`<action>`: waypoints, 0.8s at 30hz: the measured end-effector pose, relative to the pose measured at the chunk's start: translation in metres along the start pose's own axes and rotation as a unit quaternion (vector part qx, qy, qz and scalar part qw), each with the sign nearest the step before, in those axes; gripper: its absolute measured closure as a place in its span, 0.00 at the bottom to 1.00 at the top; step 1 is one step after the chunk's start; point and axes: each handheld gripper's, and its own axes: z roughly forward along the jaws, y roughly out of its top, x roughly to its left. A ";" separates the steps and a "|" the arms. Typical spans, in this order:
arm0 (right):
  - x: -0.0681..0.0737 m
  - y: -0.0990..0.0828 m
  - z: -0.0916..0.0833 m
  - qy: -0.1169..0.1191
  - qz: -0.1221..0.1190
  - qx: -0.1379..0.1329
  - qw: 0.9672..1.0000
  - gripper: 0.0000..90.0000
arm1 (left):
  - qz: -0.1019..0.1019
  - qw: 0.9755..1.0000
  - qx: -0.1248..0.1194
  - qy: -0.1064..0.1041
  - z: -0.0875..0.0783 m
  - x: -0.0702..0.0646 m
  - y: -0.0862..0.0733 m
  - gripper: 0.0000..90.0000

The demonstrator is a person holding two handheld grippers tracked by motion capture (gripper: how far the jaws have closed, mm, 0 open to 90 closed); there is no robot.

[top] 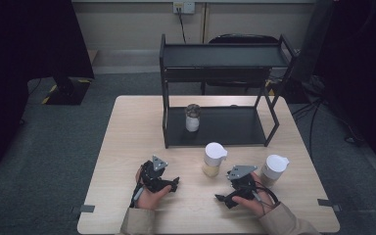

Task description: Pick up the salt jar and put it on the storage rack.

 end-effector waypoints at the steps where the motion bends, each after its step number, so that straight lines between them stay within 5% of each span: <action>1: 0.000 0.000 0.000 0.000 0.000 0.000 1.000 0.00 | 0.002 1.000 0.001 0.000 0.000 0.000 0.000 0.04; 24: 0.000 0.000 0.000 0.000 0.000 0.000 1.000 0.00 | 0.016 1.000 0.010 -0.003 -0.001 0.000 0.000 0.00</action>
